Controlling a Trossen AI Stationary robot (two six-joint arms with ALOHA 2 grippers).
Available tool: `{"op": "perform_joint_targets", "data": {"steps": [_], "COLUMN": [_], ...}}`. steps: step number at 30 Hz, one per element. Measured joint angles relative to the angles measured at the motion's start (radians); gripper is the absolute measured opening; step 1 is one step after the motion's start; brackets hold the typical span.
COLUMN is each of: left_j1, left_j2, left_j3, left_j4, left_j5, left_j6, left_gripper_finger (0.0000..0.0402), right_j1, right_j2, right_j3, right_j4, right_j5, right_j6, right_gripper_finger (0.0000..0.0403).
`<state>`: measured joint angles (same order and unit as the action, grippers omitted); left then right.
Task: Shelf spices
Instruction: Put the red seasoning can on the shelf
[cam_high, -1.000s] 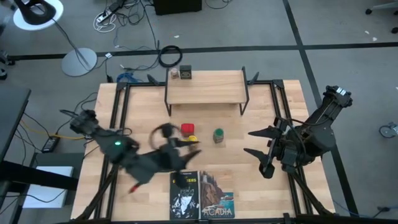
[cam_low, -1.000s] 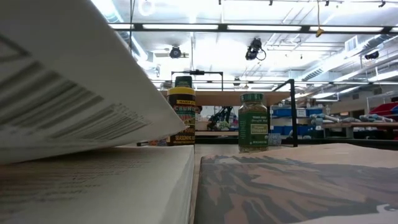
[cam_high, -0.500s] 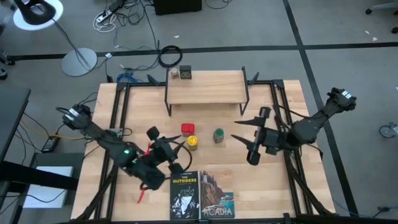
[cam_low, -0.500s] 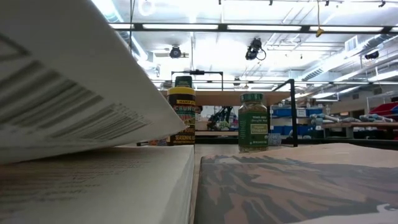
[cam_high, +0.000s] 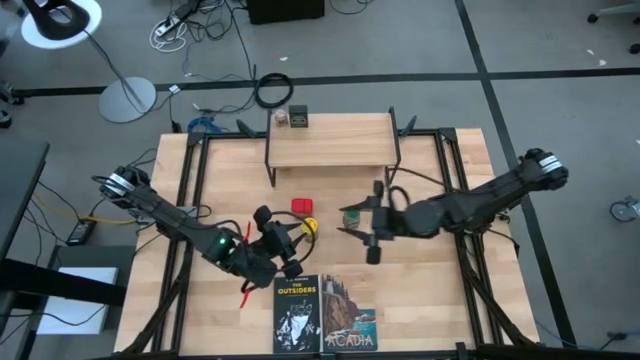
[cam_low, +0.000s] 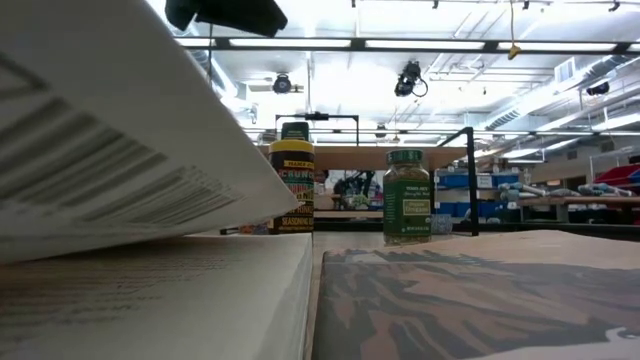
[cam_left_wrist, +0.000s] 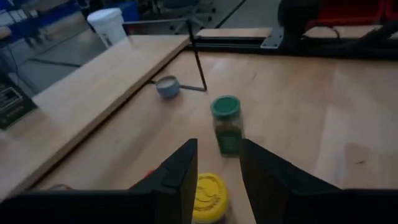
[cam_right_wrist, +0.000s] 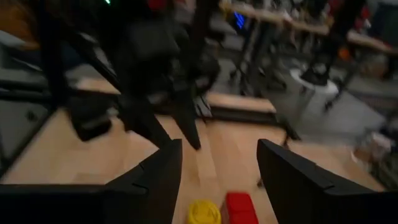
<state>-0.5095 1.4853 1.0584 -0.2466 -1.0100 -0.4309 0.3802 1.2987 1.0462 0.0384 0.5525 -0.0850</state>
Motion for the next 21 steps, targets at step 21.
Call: {"op": "perform_joint_targets", "data": {"steps": [21], "left_j1": [0.242], "left_j2": [-0.347], "left_j3": [0.0], "left_j4": [-0.22], "left_j5": [0.404], "left_j6": [0.239], "left_gripper_finger": [0.0124], "right_j1": [-0.101], "right_j2": [0.221], "right_j3": [-0.001], "right_j4": [0.04], "right_j5": [-0.056], "right_j6": [0.1], "right_gripper_finger": [0.0273]}}
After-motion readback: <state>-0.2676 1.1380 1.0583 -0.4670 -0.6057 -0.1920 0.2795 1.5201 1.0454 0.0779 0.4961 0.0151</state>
